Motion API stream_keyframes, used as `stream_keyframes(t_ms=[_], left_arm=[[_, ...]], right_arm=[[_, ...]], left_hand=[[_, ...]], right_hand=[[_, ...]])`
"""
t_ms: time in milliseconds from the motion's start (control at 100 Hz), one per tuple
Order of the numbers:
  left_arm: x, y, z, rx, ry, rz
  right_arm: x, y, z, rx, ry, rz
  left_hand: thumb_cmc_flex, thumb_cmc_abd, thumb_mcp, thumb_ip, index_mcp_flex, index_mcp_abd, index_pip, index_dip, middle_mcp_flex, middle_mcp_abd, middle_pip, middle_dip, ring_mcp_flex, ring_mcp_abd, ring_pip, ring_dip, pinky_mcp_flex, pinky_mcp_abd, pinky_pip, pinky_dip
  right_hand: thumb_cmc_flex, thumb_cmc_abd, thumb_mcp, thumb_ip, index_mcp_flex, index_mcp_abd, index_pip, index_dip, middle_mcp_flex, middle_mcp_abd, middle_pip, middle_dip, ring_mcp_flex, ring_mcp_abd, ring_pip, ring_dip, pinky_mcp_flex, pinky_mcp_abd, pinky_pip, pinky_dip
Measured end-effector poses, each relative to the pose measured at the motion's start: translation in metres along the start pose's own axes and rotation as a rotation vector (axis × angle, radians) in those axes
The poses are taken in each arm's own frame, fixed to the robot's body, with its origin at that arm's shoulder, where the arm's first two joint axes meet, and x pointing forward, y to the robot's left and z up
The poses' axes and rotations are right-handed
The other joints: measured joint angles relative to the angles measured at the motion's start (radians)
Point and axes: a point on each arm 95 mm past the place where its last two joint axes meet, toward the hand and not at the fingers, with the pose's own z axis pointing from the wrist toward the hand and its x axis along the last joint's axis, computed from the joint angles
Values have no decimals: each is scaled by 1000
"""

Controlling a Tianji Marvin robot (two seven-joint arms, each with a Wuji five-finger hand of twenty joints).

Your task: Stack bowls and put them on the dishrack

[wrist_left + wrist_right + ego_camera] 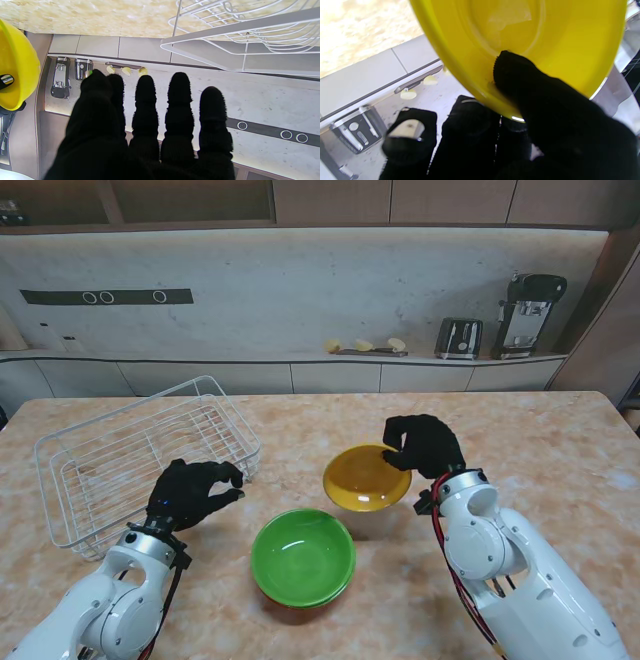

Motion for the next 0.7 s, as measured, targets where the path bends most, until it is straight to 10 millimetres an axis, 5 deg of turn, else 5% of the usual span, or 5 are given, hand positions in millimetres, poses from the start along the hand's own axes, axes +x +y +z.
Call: stream_keyframes(t_ms=[700], left_arm=[[0,0,-1,3,0,0]], right_arm=[[36,-53,-7,289,152,159]], left_hand=[[0,0,0,0,0,0,0,0,0,0,0,0,0,0,0,0,0,0,0,0]], right_hand=[[0,-4,0,-3,3,0,-4,0,1,3,-47,9,1,1,-9,8,1,0,0,1]])
